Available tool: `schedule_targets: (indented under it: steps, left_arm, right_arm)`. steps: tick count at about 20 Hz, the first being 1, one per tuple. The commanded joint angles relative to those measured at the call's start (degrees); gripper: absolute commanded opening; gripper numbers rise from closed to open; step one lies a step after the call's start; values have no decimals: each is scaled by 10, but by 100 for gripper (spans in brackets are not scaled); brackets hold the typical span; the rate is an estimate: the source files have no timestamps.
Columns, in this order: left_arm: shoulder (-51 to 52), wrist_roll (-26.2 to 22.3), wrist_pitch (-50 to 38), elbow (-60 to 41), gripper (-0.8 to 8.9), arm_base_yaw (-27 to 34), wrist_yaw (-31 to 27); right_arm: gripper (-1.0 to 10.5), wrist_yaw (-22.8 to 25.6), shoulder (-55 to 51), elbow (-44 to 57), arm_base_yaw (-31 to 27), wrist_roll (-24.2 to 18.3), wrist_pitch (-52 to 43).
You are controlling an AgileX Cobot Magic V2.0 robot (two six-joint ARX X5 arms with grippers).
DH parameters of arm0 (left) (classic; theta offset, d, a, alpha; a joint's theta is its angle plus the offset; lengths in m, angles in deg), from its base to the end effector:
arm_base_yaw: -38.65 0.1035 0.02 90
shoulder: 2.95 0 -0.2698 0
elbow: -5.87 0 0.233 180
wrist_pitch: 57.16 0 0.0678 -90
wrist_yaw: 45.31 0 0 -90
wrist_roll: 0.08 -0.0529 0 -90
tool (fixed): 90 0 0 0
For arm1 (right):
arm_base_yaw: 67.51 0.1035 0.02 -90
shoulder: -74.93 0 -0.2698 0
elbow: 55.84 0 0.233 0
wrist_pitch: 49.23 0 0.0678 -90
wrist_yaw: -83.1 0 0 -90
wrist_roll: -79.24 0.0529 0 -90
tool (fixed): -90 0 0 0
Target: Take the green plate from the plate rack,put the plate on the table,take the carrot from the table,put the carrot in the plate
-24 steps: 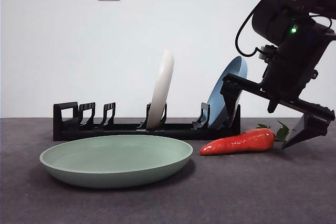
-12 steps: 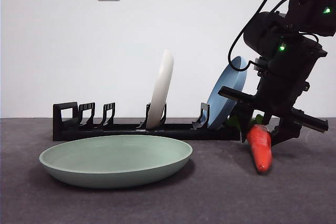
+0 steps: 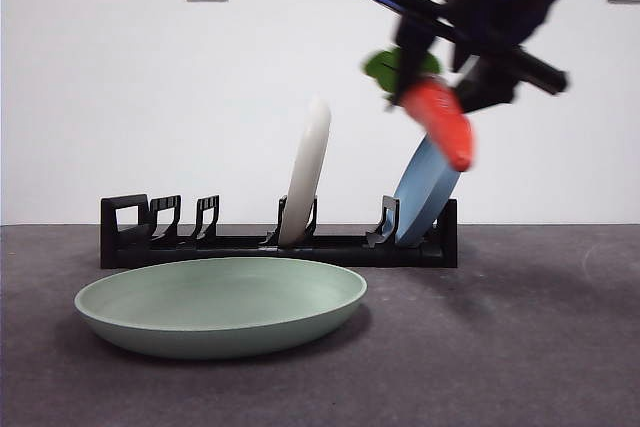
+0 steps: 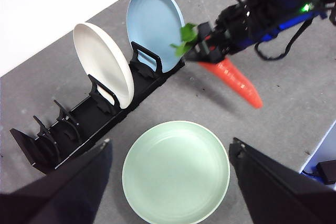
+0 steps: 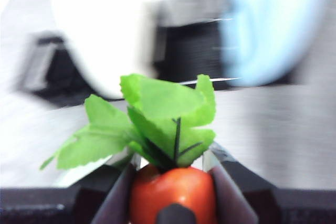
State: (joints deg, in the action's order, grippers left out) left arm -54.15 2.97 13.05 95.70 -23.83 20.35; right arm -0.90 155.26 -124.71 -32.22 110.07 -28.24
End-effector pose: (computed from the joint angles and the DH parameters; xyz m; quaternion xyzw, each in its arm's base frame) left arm 0.0802 -0.1068 0.3985 0.1627 0.2060 -0.3090 0.9141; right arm 0.2519 0.1715 0.2586 0.1520 0.3166 0.1645 0.9217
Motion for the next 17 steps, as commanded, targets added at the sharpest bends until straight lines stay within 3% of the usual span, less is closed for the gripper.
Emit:
schedule_targets:
  steps: [1,7,13,17]
  left_arm:
    - [1,4,-2,-2,377,-2,1]
    - [1,4,2,-2,377,-2,1]
    - [1,4,8,-2,377,-2,1]
    - [1,4,24,-2,377,-2,0]
  right_arm:
    - [-13,2,27,3,34,10,-38]
    - [-13,-1,154,-7,79,62,-181]
    - [-13,-31,293,-125,87,36,-166]
    - [-13,-31,314,-151,88,6,-115]
